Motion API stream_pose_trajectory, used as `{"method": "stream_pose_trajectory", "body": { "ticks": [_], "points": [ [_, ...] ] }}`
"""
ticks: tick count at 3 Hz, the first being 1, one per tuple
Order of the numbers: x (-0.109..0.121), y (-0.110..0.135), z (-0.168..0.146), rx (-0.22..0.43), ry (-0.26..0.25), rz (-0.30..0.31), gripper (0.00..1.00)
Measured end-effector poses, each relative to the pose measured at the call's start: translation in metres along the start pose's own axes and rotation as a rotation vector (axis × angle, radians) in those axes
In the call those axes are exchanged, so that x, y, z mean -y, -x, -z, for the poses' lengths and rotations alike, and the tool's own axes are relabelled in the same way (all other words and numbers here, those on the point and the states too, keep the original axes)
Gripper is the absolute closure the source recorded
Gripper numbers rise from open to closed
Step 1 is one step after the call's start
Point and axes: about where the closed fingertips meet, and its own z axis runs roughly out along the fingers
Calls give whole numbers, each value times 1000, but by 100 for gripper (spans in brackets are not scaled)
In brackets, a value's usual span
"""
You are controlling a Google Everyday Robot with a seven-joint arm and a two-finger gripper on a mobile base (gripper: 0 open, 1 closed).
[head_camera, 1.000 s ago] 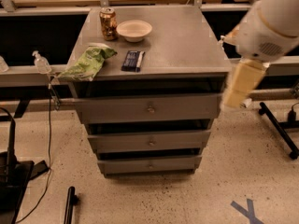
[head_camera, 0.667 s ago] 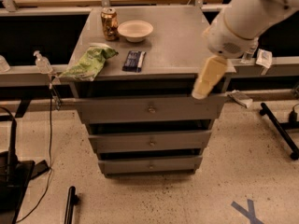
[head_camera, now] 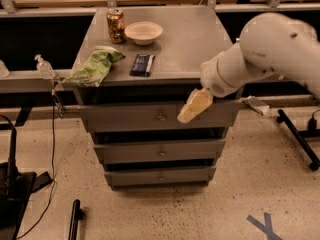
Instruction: Open top drawer
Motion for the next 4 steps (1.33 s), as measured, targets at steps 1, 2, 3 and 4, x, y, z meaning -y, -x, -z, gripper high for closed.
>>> {"method": "stream_pose_trajectory", "body": {
  "ticks": [1, 2, 3, 4],
  "points": [
    [-20, -9, -22, 74, -36, 32, 0],
    [-15, -4, -23, 103, -76, 46, 0],
    [-25, -14, -48, 29, -67, 190, 0],
    [-28, -32, -66, 8, -81, 338, 0]
  ]
}}
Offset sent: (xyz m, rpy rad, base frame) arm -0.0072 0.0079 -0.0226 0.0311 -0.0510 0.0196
